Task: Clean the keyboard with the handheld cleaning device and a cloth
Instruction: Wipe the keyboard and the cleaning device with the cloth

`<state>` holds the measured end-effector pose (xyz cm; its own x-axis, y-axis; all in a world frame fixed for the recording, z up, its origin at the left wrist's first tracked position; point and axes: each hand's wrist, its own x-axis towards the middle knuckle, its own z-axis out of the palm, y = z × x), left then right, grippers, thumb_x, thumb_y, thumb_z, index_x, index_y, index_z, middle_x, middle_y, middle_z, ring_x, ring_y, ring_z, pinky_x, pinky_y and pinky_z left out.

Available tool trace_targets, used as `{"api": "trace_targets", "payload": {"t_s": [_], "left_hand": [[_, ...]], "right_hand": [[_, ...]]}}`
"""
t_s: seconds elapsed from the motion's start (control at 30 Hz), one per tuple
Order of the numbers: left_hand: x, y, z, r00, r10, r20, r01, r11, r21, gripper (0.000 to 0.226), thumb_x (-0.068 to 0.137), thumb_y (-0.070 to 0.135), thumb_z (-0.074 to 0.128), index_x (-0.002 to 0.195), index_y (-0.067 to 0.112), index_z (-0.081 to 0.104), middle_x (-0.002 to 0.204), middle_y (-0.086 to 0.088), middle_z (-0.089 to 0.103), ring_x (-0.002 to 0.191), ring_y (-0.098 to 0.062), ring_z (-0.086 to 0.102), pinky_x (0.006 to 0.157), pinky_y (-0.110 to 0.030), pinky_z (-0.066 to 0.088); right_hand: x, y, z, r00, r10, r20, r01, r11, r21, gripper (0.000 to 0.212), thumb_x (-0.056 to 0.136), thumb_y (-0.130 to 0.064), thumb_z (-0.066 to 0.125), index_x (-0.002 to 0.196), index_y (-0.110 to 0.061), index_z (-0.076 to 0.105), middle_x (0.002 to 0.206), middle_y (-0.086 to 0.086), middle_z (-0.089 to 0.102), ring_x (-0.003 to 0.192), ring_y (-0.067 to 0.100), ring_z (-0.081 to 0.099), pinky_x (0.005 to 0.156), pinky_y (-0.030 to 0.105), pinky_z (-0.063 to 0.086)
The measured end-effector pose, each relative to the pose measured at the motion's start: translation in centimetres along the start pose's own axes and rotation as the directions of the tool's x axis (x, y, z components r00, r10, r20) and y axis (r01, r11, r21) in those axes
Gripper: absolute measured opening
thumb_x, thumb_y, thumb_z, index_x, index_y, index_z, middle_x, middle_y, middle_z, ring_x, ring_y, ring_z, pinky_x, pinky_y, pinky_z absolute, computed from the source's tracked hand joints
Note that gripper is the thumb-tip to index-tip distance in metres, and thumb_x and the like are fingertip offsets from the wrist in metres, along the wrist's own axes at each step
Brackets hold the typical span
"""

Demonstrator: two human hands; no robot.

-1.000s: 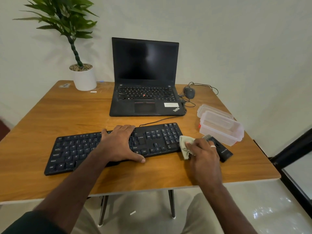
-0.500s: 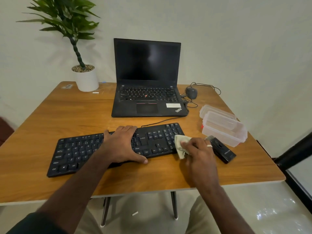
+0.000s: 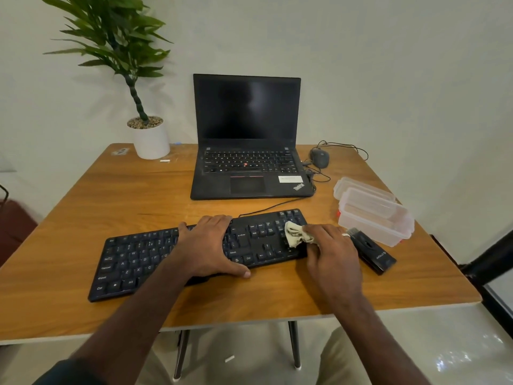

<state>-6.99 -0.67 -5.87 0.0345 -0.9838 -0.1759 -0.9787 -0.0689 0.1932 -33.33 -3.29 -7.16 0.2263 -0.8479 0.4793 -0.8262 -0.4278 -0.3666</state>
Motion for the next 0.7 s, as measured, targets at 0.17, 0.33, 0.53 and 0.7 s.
{"api": "trace_targets", "payload": {"t_s": [0.17,0.33,0.53,0.7], "left_hand": [[-0.2,0.0,0.2,1.000,0.007,-0.018,-0.007,1.000,0.009,0.141,0.047,0.100,0.056,0.159,0.028,0.009,0.166,0.007,0.018,0.151,-0.016,0.016,0.117,-0.069,0.011],[-0.1,0.1,0.1,1.000,0.005,-0.023,-0.004,1.000,0.010,0.141,0.046,0.099,0.057,0.158,0.028,0.011,0.165,0.007,0.019,0.150,-0.016,0.018,0.117,-0.068,0.014],[-0.2,0.1,-0.1,1.000,0.013,-0.015,-0.013,1.000,0.001,0.146,0.039,0.101,0.051,0.159,0.027,0.012,0.165,0.007,0.019,0.150,-0.016,0.018,0.117,-0.065,0.014],[0.1,0.2,-0.2,1.000,0.018,-0.009,-0.017,1.000,0.006,0.142,0.046,0.097,0.060,0.159,0.027,0.012,0.166,0.006,0.018,0.150,-0.017,0.017,0.118,-0.063,0.015]], "right_hand": [[-0.6,0.2,-0.6,1.000,0.006,-0.023,-0.006,1.000,0.011,0.030,0.078,-0.001,0.079,0.104,-0.012,0.069,0.092,0.006,0.071,0.083,0.024,0.061,0.068,0.035,0.049],[-0.8,1.2,-0.9,0.999,0.029,-0.032,-0.028,0.999,0.025,0.032,0.073,-0.004,0.085,0.098,-0.013,0.069,0.094,0.005,0.069,0.084,0.023,0.061,0.072,0.038,0.052],[-1.1,2.6,-1.5,0.999,0.038,-0.031,-0.038,0.999,-0.004,0.033,0.068,-0.006,0.087,0.093,-0.012,0.067,0.092,0.004,0.060,0.079,0.021,0.056,0.065,0.040,0.053],[-2.0,3.4,-2.1,0.994,0.099,0.037,-0.096,0.992,-0.084,0.025,0.075,-0.009,0.082,0.097,-0.013,0.070,0.102,0.003,0.062,0.089,0.019,0.058,0.075,0.040,0.056]]}}
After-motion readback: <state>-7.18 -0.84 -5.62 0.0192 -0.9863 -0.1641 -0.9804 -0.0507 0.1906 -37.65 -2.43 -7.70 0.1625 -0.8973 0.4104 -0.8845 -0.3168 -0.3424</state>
